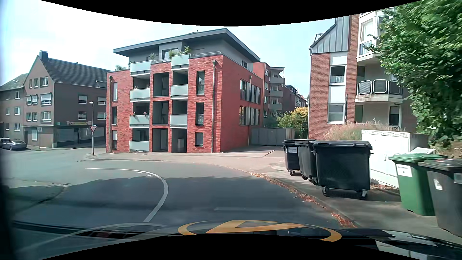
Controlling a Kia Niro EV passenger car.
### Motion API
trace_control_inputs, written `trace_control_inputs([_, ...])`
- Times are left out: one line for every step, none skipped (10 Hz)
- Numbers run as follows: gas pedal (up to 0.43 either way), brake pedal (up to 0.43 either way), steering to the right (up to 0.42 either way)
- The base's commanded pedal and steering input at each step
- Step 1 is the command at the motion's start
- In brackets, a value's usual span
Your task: Follow the waypoints while adhering to traffic rules and regulations
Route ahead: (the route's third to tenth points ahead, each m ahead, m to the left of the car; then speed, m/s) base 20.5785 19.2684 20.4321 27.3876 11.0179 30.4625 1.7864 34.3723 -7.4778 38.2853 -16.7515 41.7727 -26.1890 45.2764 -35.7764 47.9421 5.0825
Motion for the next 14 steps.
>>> trace_control_inputs([0.000,0.232,-0.060])
trace_control_inputs([0.000,0.232,-0.077])
trace_control_inputs([0.000,0.232,-0.089])
trace_control_inputs([0.000,0.232,-0.095])
trace_control_inputs([0.000,0.226,-0.103])
trace_control_inputs([0.000,0.213,-0.122])
trace_control_inputs([0.000,0.201,-0.141])
trace_control_inputs([0.000,0.201,-0.156])
trace_control_inputs([0.000,0.201,-0.169])
trace_control_inputs([0.000,0.201,-0.175])
trace_control_inputs([0.000,0.207,-0.175])
trace_control_inputs([0.000,0.207,-0.175])
trace_control_inputs([0.000,0.201,-0.175])
trace_control_inputs([0.000,0.201,-0.175])
